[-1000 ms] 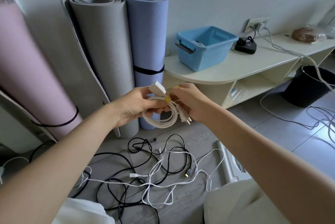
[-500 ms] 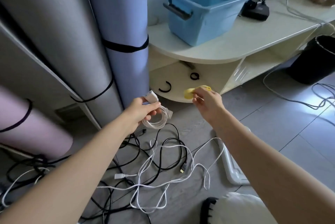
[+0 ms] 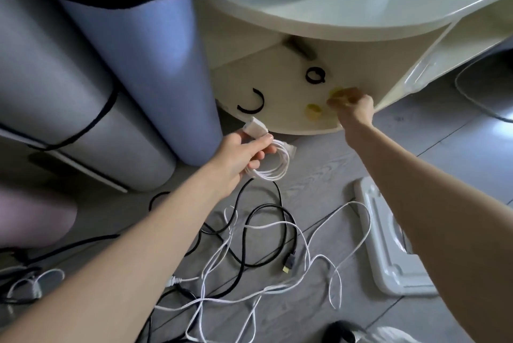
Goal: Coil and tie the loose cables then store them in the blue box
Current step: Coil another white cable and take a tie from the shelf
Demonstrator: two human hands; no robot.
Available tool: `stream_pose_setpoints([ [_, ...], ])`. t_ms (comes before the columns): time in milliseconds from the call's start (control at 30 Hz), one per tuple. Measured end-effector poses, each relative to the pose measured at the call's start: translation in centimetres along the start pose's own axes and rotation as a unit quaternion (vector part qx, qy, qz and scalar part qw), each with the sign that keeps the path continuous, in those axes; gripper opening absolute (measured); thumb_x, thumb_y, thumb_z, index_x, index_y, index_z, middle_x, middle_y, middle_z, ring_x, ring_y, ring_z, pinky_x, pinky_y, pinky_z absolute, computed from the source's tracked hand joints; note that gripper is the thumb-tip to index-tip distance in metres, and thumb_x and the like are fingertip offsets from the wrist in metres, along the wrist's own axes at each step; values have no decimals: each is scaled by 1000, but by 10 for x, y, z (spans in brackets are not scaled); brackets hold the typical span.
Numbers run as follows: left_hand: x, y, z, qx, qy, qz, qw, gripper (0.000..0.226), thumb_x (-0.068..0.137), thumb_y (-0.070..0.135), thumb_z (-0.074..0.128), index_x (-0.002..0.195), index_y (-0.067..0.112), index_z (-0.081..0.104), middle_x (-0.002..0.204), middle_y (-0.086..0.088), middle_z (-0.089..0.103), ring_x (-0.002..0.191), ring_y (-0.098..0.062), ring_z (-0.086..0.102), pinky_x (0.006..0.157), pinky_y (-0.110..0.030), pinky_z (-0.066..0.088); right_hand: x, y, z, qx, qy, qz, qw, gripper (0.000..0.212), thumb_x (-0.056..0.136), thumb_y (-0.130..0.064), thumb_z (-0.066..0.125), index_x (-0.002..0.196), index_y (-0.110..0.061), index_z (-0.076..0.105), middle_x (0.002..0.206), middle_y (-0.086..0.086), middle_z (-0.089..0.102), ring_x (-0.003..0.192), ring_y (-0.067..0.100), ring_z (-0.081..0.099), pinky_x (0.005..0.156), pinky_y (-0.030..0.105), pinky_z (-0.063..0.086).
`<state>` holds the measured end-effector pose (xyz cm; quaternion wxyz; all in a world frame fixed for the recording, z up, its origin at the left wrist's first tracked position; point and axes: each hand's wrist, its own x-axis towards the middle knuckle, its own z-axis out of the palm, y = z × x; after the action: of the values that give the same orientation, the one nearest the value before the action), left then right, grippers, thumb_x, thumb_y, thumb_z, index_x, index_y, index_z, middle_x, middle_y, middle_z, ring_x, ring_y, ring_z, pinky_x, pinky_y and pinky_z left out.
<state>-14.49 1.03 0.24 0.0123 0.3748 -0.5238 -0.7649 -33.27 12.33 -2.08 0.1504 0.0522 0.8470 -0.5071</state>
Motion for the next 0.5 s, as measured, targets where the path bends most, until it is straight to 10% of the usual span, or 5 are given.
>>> stream_pose_setpoints([
  [267,13,-12,5,-18,4,-17,1000,7,90,5,58,85,9,56,69,-6,59,50,-2,41,37,-10,26,22,10,-5,-178,-27,-112,977,32,85,-23,62,116,-16,60,117,9,56,106,26,50,91,34,45],
  [367,13,-14,6,-22,5,-23,999,7,90,6,58,85,10,56,70,-6,59,53,-3,40,37,-9,27,15,5,-1,-308,35,-268,912,27,87,-9,50,112,-9,61,120,16,55,113,33,46,88,36,41],
  [500,15,-16,-1,-31,39,-22,999,6,89,6,59,88,10,54,70,-6,61,52,-3,42,35,-10,27,-18,-13,41,-365,-144,-488,780,41,85,0,52,125,-8,54,132,9,49,120,30,41,93,35,35],
])
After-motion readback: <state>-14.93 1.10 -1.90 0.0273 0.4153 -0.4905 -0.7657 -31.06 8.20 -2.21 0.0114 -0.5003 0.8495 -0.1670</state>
